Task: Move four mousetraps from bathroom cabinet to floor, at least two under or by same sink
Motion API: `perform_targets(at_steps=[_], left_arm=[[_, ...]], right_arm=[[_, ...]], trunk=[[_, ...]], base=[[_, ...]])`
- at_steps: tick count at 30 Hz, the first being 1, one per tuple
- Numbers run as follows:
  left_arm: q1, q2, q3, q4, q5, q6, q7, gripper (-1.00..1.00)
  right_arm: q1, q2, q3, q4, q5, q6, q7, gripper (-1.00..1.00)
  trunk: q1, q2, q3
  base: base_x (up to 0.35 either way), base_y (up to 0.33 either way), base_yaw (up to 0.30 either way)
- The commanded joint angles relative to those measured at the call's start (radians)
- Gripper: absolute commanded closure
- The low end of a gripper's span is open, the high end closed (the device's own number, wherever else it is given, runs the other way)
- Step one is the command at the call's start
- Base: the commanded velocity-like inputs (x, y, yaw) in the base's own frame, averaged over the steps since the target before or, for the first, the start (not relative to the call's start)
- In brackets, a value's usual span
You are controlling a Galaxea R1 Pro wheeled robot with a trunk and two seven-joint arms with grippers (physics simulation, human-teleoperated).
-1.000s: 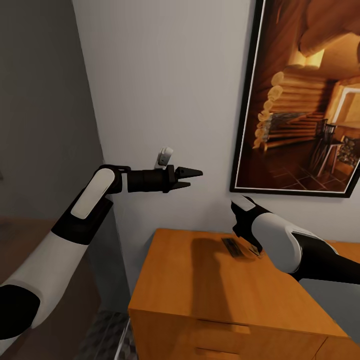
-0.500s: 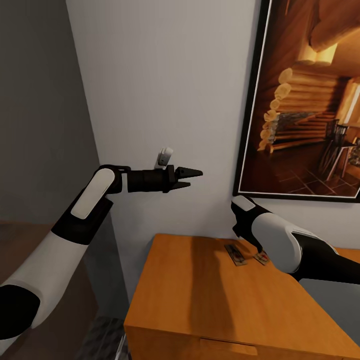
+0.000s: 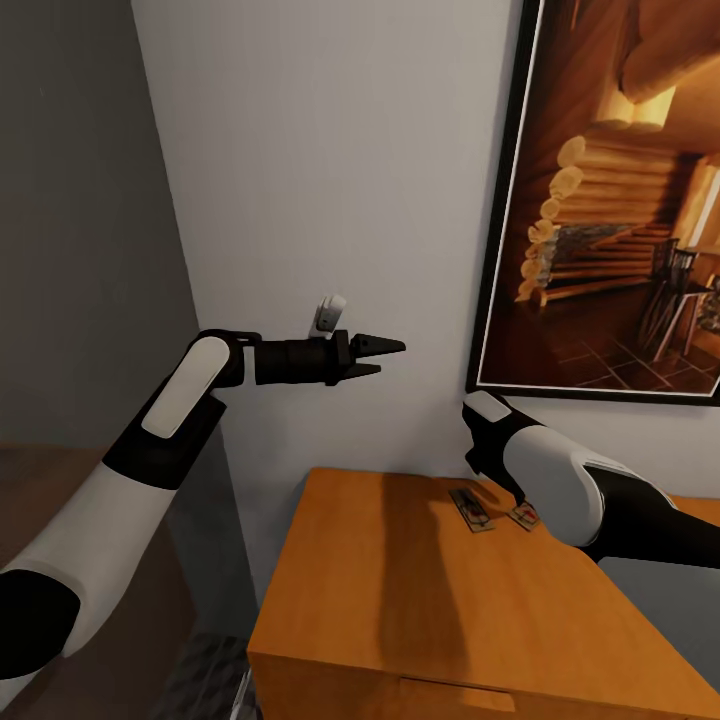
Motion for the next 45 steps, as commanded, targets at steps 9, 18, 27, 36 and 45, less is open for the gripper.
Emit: perform_targets(at_steps=[9,18,27,36,45], left_arm=[[-0.001,0.000,-0.001,0.000,0.006,0.000,0.005,-1.00],[-0.001,-0.001,-0.004,0.000,0.006,0.000,0.005,-1.00],[-0.001,-0.001,-0.006,0.000,0.006,0.000,0.005,-1.00],[-0.001,-0.001,-0.006,0.000,0.006,0.000,0.005,-1.00],[-0.001,-0.001,-0.006,0.000,0.006,0.000,0.005,-1.00]], right_arm=[[0.000,0.000,-0.009,-0.001,0.007,0.010,-0.009,-1.00],[0.000,0.000,-0.009,-0.001,0.006,0.010,-0.012,-1.00],[0.000,0.000,-0.010,-0.001,0.006,0.010,-0.013,-1.00],[0.000,-0.001,-0.010,-0.001,0.006,0.010,-0.010,-1.00],[0.000,-0.002,-0.010,-0.001,0.006,0.010,-0.010,-1.00]], trunk=[[0.000,-0.001,-0.001],[0.000,-0.001,-0.001],[0.000,-0.001,-0.001],[0.000,-0.001,-0.001],[0.000,-0.001,-0.001]], base=[[0.000,0.000,0.000],[0.000,0.000,0.000],[0.000,0.000,-0.034],[0.000,0.000,-0.062],[0.000,0.000,-0.066]])
